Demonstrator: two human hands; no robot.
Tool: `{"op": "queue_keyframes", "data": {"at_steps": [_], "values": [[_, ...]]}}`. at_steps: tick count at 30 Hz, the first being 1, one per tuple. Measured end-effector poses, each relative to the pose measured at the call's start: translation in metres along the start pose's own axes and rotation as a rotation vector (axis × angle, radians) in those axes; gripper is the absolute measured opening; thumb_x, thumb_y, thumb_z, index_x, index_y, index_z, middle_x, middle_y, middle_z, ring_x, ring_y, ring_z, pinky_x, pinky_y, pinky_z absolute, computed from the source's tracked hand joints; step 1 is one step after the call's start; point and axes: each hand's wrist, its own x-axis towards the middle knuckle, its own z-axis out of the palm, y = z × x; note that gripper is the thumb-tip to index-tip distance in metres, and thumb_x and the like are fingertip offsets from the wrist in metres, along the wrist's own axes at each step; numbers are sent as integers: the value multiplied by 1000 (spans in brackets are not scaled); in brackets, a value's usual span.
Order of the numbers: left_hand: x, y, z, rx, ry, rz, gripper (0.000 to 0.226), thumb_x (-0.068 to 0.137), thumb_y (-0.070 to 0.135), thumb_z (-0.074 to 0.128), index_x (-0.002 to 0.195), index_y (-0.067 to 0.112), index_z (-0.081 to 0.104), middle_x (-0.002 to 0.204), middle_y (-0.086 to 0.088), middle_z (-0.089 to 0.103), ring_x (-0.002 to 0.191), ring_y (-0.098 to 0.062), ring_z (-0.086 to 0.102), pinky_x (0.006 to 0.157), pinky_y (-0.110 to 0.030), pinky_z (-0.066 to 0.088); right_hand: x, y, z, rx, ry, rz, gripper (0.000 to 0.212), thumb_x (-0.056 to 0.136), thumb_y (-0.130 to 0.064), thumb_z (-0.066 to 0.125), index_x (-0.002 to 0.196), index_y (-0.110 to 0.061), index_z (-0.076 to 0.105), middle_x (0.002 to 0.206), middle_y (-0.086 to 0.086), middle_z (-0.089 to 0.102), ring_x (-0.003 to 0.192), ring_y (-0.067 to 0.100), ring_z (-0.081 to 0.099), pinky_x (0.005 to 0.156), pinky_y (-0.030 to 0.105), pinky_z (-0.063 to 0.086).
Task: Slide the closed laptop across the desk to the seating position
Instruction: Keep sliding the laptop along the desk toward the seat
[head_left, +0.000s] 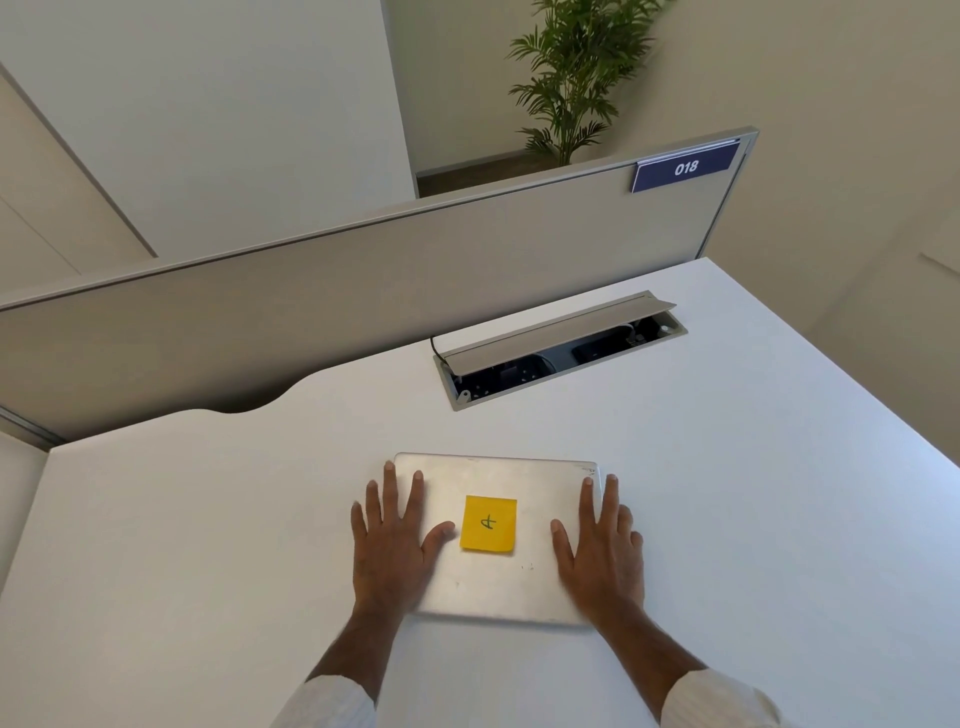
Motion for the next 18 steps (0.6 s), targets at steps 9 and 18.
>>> {"op": "queue_keyframes", "data": {"at_steps": [9,18], "values": [[2,1,-5,12,-39,53,86,92,80,20,159,27,20,170,-13,0,153,-41,13,117,-66,22,-7,-5,-15,-28,-24,-67,79,95,-61,12,160,-16,14,168,16,-6,150,41,21,101,49,48],[0,4,-10,-17,-64,-29,85,92,77,10,152,23,38,154,-24,37,91,-34,58,65,-40,50,-4,-8,-9,-103,-92,48,79,94,-69,8,159,-24,16,155,20,29,101,27,56,76,36,52]]}}
